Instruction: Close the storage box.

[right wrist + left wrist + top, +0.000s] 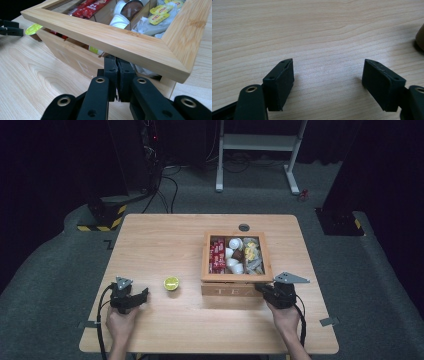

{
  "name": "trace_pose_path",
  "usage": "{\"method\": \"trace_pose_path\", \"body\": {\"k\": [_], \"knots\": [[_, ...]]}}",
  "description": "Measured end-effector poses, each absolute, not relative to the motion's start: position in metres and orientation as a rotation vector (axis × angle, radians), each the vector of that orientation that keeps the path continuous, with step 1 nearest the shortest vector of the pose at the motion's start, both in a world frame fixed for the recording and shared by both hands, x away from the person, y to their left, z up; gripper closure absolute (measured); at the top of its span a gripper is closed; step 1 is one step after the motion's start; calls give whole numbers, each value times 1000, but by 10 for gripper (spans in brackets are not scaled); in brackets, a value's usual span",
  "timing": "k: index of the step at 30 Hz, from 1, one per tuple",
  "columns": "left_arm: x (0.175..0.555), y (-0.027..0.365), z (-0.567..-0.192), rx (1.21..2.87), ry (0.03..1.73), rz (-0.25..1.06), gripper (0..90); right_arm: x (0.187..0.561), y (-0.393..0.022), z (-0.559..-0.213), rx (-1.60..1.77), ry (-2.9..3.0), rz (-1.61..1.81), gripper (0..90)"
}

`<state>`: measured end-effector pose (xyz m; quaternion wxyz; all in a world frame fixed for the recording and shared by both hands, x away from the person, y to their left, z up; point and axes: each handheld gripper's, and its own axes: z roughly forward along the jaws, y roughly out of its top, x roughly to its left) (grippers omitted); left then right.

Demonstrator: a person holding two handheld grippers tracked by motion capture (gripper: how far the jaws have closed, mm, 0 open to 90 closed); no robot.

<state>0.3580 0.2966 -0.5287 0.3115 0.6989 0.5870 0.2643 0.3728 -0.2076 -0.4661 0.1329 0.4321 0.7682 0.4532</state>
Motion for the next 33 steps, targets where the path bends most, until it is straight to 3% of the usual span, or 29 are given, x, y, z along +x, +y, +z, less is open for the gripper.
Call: {"method": "trace_pose_path", "body": {"k": [20, 33], "knots": [[358, 297, -529, 1844, 1549, 697, 260, 365, -209, -478, 1241, 2251, 1267, 896], [358, 297, -529, 1845, 1549, 697, 259, 360, -215, -467, 1212, 2229, 1295, 890]]}}
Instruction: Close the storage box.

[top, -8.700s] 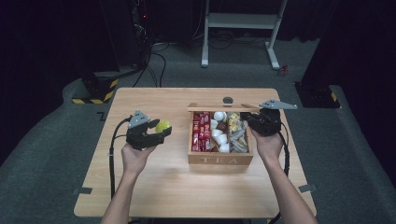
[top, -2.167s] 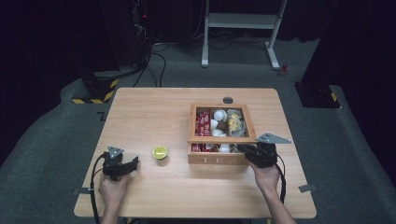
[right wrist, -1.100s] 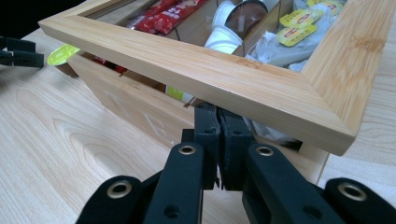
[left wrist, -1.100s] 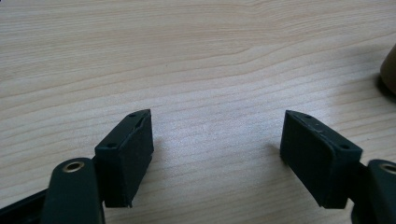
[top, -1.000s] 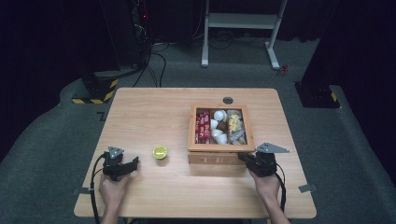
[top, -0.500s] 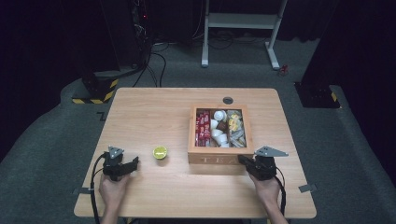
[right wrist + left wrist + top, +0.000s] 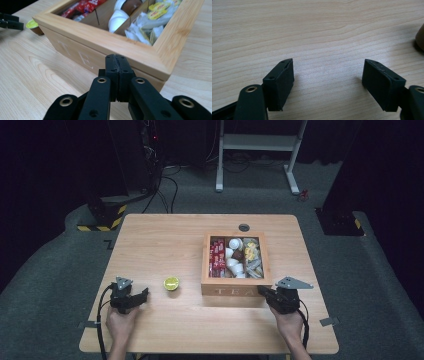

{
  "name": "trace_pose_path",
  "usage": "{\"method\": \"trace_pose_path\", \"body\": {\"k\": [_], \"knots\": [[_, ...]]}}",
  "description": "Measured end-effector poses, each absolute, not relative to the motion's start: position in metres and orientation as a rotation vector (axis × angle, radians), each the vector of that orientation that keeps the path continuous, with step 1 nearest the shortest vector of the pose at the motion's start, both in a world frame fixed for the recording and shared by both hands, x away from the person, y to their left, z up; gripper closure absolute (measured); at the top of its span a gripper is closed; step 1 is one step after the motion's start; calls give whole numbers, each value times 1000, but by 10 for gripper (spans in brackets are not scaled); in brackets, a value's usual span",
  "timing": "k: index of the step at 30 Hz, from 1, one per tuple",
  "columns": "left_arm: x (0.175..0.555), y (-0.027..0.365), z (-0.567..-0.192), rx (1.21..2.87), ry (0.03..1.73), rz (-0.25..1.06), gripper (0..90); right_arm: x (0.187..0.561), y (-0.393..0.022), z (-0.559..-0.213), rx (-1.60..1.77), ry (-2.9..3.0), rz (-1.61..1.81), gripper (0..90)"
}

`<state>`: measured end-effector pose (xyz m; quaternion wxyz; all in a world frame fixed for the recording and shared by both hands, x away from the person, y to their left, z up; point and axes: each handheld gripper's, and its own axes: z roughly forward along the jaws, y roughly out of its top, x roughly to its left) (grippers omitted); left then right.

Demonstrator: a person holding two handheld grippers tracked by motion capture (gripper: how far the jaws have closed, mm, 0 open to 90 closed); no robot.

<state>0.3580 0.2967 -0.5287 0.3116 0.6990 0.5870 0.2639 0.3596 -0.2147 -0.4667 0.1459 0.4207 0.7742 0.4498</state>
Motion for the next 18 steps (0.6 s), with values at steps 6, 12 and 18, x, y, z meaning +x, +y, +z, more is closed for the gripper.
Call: {"method": "trace_pose_path", "body": {"k": [6, 12, 18], "knots": [[358, 297, -529, 1844, 1549, 697, 260, 358, -224, -455, 1208, 2189, 1315, 876], [358, 296, -529, 1845, 1550, 696, 259, 363, -236, -446, 1220, 2148, 1326, 869], [359, 296, -529, 1846, 1546, 699, 259, 369, -243, -438, 1207, 2124, 1314, 861]]}}
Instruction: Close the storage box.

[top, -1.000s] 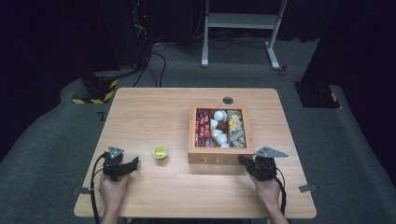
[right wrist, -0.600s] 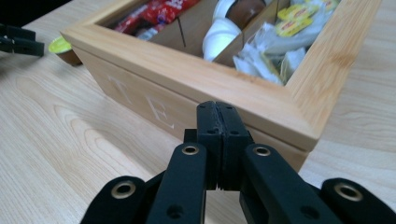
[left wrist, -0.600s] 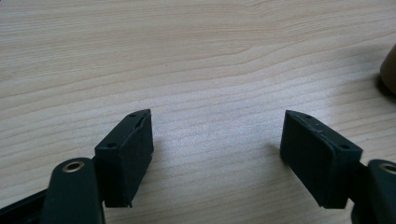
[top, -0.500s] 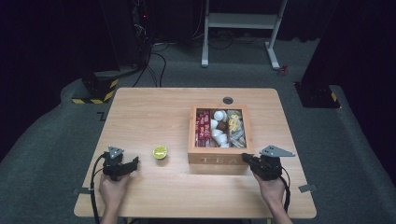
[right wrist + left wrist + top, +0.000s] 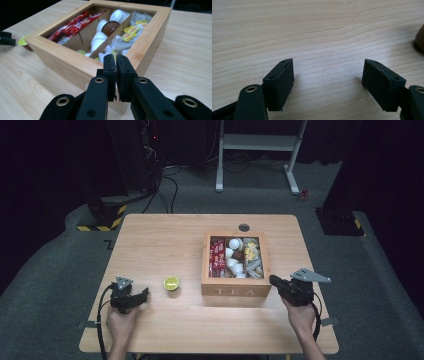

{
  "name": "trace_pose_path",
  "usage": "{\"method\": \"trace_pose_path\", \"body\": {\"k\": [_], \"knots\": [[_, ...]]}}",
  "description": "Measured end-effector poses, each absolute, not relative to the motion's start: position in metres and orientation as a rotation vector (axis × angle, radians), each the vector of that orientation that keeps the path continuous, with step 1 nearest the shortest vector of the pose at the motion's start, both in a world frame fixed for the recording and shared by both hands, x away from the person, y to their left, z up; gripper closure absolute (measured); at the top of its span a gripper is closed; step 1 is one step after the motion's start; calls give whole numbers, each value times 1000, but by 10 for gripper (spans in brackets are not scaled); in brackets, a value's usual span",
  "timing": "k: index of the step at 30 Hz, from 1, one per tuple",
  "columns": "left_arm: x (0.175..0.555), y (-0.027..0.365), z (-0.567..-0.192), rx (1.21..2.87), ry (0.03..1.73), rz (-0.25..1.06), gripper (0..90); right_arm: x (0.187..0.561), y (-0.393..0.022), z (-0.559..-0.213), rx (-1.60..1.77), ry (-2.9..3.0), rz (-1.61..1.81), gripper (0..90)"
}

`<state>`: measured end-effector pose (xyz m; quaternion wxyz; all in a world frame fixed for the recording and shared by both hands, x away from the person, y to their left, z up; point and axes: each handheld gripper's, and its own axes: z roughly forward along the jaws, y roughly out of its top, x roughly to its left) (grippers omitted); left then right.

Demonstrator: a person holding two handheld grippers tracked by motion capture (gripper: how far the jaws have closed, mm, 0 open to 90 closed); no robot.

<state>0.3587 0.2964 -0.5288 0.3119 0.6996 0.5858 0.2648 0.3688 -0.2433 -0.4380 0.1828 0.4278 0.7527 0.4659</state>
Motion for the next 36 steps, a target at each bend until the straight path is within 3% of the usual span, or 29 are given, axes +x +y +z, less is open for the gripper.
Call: {"method": "trace_pose_path", "body": {"k": [17, 36], "knots": [[359, 296, -529, 1845, 1547, 696, 259, 377, -272, -438, 1284, 1999, 1314, 790], [359, 296, -529, 1849, 1545, 694, 259, 379, -294, -471, 1395, 1926, 1151, 684]]}}
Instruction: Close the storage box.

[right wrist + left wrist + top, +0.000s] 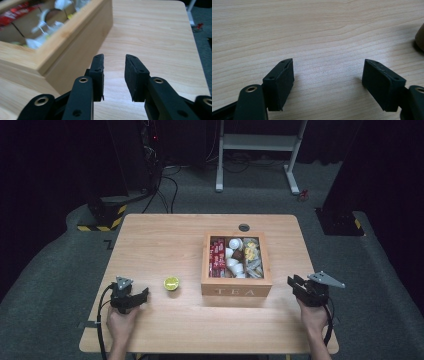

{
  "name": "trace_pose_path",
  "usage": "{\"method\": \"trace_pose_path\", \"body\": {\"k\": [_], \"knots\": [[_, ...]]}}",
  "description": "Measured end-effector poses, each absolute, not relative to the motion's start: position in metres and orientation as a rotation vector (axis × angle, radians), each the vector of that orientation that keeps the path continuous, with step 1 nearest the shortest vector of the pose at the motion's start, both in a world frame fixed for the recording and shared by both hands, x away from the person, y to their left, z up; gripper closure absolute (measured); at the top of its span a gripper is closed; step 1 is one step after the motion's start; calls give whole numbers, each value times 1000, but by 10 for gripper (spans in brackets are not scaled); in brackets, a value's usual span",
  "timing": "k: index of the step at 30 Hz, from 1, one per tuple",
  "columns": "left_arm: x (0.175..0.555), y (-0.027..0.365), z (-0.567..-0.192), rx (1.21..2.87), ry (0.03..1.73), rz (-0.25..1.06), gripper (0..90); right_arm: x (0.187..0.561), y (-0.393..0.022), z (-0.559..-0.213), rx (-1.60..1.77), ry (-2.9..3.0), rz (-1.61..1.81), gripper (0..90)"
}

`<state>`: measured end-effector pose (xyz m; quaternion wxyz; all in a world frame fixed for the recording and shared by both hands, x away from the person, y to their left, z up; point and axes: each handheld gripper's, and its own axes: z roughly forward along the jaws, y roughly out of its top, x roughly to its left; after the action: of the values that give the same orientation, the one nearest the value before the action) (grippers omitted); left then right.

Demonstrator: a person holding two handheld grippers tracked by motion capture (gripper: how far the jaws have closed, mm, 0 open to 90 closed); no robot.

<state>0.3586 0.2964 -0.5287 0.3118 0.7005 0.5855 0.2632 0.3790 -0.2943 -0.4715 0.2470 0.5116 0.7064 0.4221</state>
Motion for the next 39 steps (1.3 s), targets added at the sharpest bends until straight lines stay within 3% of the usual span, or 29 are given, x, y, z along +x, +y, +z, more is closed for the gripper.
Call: {"method": "trace_pose_path", "body": {"k": [32, 39], "knots": [[359, 296, -529, 1851, 1543, 696, 261, 402, -294, -521, 1521, 1963, 934, 572], [358, 296, -529, 1851, 1543, 694, 261, 402, -290, -522, 1512, 1982, 859, 446]]}}
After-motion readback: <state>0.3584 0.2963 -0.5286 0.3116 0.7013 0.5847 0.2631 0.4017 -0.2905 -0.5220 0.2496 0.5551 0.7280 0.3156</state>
